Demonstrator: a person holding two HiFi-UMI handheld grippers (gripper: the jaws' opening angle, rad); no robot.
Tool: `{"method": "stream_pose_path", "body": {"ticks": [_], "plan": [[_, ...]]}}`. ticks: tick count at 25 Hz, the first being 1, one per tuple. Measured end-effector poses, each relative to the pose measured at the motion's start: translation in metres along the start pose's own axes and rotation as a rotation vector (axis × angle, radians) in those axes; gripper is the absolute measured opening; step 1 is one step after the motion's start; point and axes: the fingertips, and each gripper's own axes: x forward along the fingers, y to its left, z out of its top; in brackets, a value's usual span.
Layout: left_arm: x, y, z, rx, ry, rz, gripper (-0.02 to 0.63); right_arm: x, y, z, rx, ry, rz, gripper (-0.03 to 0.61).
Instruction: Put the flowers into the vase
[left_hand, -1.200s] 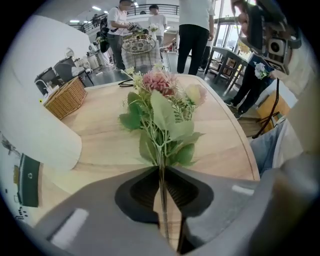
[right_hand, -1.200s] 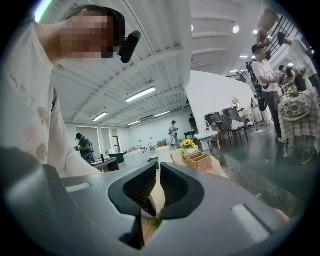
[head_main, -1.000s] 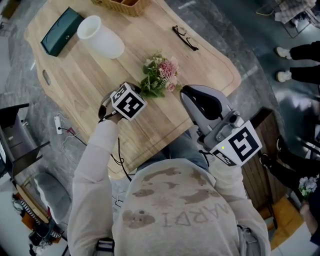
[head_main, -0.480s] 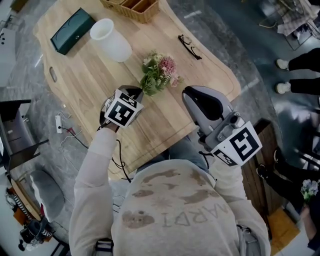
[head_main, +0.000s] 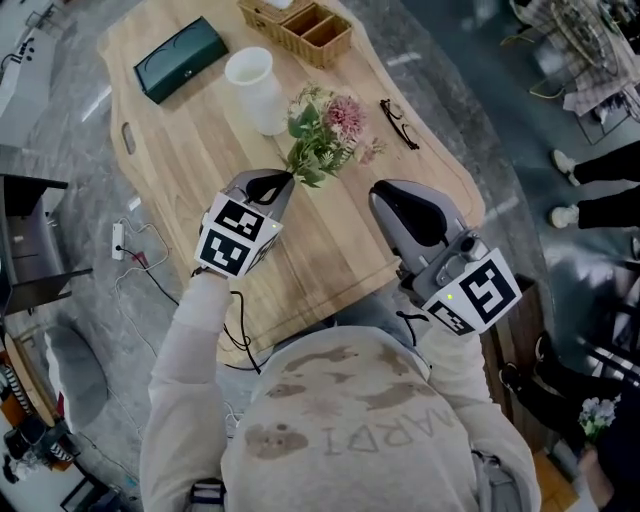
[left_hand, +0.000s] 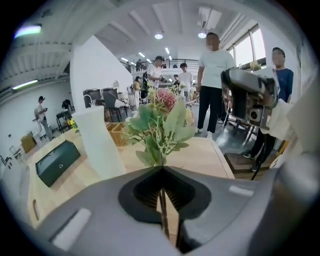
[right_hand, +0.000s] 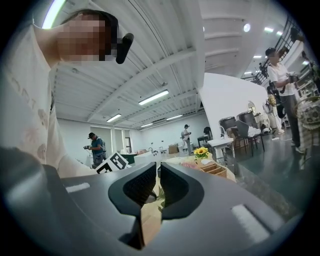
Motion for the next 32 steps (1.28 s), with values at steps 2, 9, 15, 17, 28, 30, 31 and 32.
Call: {"method": "stream_pose_path", "body": {"ticks": [2,9,15,17,28,30,31,32], "plan": [[-0.014,0.002,0.015,-0.002,-0.069,0.010,0.008,0.005,0.001,0.003,-0.004,-0.002,0.011,0.040],[-0.065,0.010,0.075,0.030,-0.344,0.071,0.008,0.017,0.004,0.013,-0.018,-0.016,0.046,0.040],[-0.105,0.033,0.122,0.008,-0.578,0.142,0.008,0.029,0.005,0.015,-0.034,-0.004,0.072,0.040],[-0.117,0.045,0.141,0.004,-0.638,0.164,0.008,0.037,0.001,0.019,-0.034,0.006,0.079,0.040],[-0.152,0.095,0.196,0.037,-0.920,0.269,0.008,0.064,-0.012,0.011,-0.039,0.039,0.114,0.040],[-0.156,0.105,0.207,0.037,-0.963,0.274,0.008,0.074,-0.016,0.013,-0.029,0.040,0.121,0.040],[-0.157,0.110,0.211,0.036,-0.983,0.275,0.008,0.079,-0.018,0.013,-0.021,0.041,0.125,0.040],[-0.158,0.115,0.214,0.034,-1.000,0.276,0.008,0.084,-0.021,0.012,-0.013,0.042,0.129,0.040]]}}
